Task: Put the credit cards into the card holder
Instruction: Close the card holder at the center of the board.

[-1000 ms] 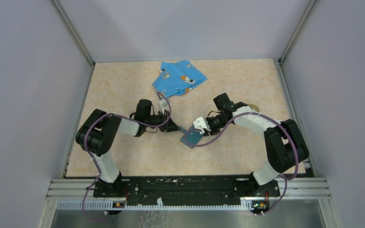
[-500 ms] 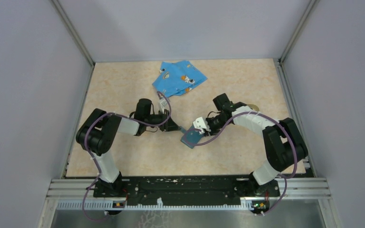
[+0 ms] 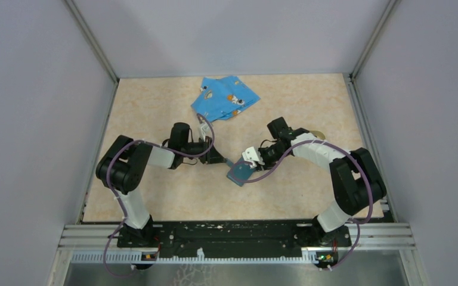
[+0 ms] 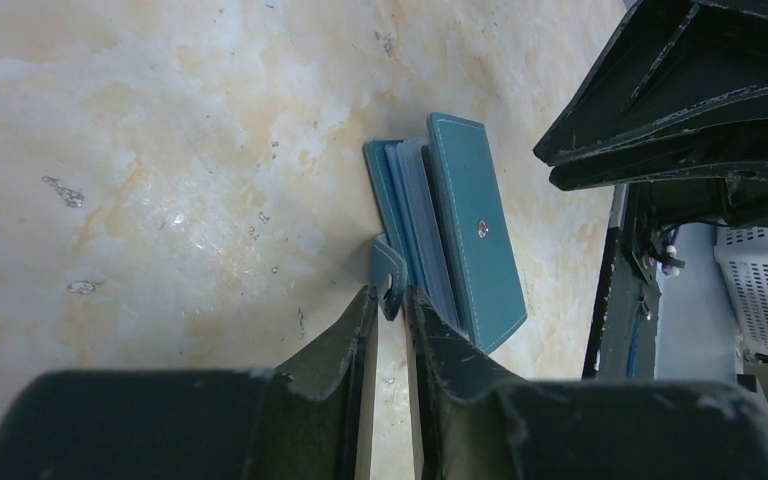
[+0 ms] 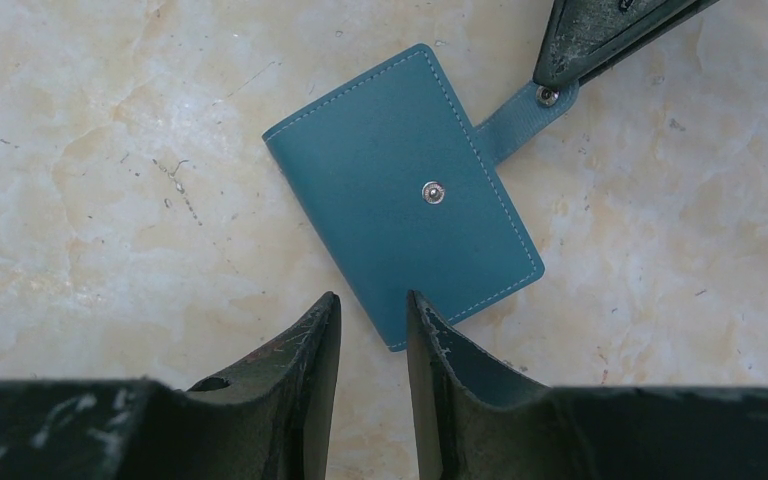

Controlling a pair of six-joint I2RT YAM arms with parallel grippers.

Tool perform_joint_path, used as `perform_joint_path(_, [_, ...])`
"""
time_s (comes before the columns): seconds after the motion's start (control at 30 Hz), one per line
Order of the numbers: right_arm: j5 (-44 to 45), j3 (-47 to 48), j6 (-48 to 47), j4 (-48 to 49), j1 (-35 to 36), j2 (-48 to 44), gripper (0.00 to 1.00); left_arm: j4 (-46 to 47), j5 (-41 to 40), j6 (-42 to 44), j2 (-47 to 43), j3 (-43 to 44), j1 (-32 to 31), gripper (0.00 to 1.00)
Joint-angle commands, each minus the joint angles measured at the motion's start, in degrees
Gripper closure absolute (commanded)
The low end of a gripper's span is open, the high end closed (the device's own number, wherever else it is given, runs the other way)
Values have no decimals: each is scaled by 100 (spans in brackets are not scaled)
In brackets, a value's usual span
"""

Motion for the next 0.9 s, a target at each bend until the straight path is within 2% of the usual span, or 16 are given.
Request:
perform_joint_path(0.0, [-103, 58, 34, 35, 57, 59, 70, -3, 202, 62, 77, 155, 64, 78])
perform_joint_path(0.13, [-104, 67, 34, 32, 59, 70, 69, -12, 242, 53, 128, 189, 64, 81])
perform_joint_path(0.4, [-97, 59, 33, 28, 87, 107, 70, -37, 398, 0, 251, 327, 68, 100])
perform_joint_path(0.7, [-33, -37, 241, 374, 262, 86, 70, 176, 476, 149, -328, -86, 66, 100])
perform_joint_path(0.87, [150, -244, 477, 949, 455, 10, 69, 278, 625, 198, -536, -202, 38, 100])
